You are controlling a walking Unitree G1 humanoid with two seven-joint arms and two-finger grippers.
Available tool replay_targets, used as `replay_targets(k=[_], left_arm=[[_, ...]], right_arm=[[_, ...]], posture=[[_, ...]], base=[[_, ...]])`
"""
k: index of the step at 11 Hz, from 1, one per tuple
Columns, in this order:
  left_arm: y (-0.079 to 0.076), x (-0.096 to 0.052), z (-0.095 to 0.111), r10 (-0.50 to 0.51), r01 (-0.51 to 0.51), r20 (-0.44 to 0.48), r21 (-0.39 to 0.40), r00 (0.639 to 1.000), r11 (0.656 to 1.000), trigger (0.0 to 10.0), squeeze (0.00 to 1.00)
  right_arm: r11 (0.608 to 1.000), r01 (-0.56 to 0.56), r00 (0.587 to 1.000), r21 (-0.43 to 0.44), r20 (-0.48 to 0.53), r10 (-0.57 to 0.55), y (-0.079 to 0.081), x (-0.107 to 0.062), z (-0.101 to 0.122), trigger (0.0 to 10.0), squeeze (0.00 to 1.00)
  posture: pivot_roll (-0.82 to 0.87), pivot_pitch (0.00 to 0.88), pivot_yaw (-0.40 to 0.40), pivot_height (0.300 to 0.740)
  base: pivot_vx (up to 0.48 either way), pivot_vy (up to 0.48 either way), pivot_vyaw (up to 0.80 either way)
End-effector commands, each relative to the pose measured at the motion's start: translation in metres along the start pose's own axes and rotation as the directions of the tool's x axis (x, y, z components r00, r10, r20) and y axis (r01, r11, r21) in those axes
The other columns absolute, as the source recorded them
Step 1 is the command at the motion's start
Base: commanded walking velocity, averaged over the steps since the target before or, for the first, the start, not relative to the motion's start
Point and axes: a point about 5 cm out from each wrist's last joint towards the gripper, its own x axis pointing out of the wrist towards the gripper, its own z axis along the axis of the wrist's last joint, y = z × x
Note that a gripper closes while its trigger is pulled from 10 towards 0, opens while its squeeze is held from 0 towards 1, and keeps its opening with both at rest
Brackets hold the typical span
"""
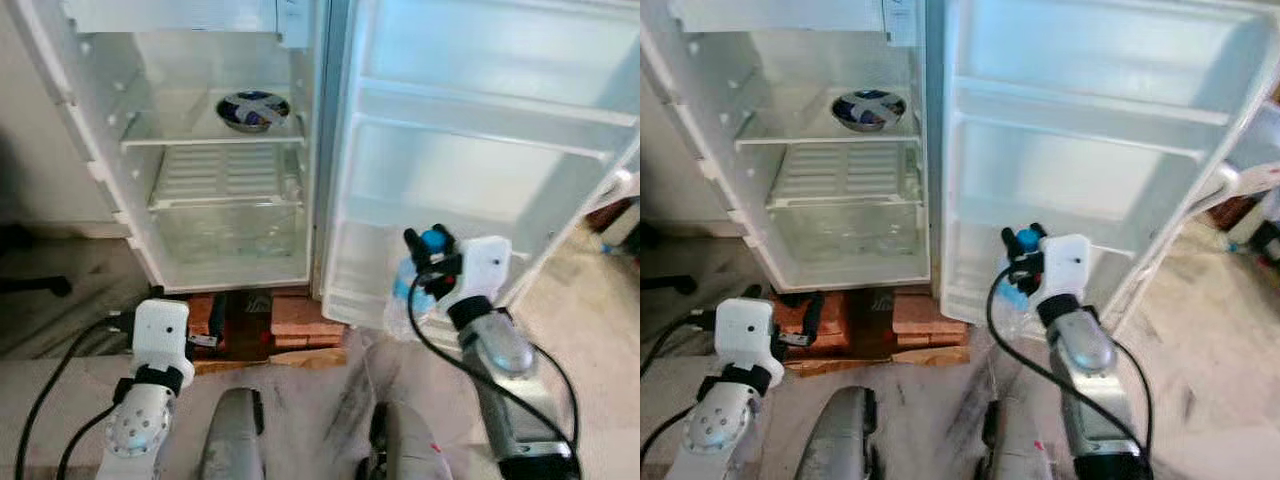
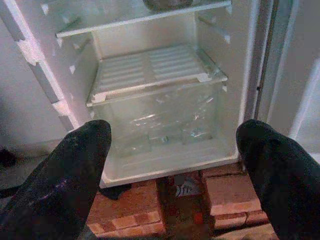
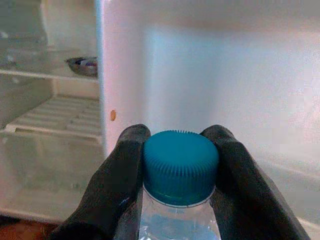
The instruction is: Restocking fridge
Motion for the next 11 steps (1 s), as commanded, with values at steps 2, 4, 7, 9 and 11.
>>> replay_targets(k=[2,4,7,9,11], left_arm=[[0.0033,0.0018,0.0002,0.015,-0.015,-0.001,0.017,1.0,1.0,10.0,0.0],[0.0029,0.0017,0.0002,0.016,-0.016,-0.001,0.02,1.0,1.0,10.0,0.0],[0.0058,0.0021,-0.0011,0.032,-0.031,-0.007,0.02,0.999,0.999,10.0,0.0],[0.006,0.0022,-0.0009,0.029,-0.029,-0.001,0.019,1.0,0.999,10.0,0.0],[0.008,0.0022,-0.0031,0.038,-0.037,-0.013,0.032,0.999,0.999,10.0,0.0]], right_arm=[[1.0,0.006,0.998,0.007,0.055,-0.006,-0.004,0.004,0.0088,10.0,0.0],[1.0,0.0,0.998,0.015,0.055,-0.001,-0.0029,0.0036,0.0081,10.0,0.0],[1.0,-0.009,0.998,0.021,0.061,0.008,-0.0018,0.0025,0.0074,10.0,0.0],[1.0,-0.02,0.997,0.019,0.069,0.018,-0.0017,0.003,0.0086,10.0,0.0],[0.999,-0.029,0.997,0.014,0.075,0.028,-0.0008,0.003,0.0091,10.0,0.0]], posture=[[0.1,0.045,-0.021,0.648],[0.1,0.046,-0.019,0.623],[0.09,0.047,-0.019,0.618],[0.09,0.047,-0.02,0.618],[0.09,0.047,-0.02,0.618]], base=[[0.0,0.0,0.0],[0.0,0.0,0.0],[0.0,0.0,0.0],[0.12,0.0,0.0],[0.285,0.0,0.0]])
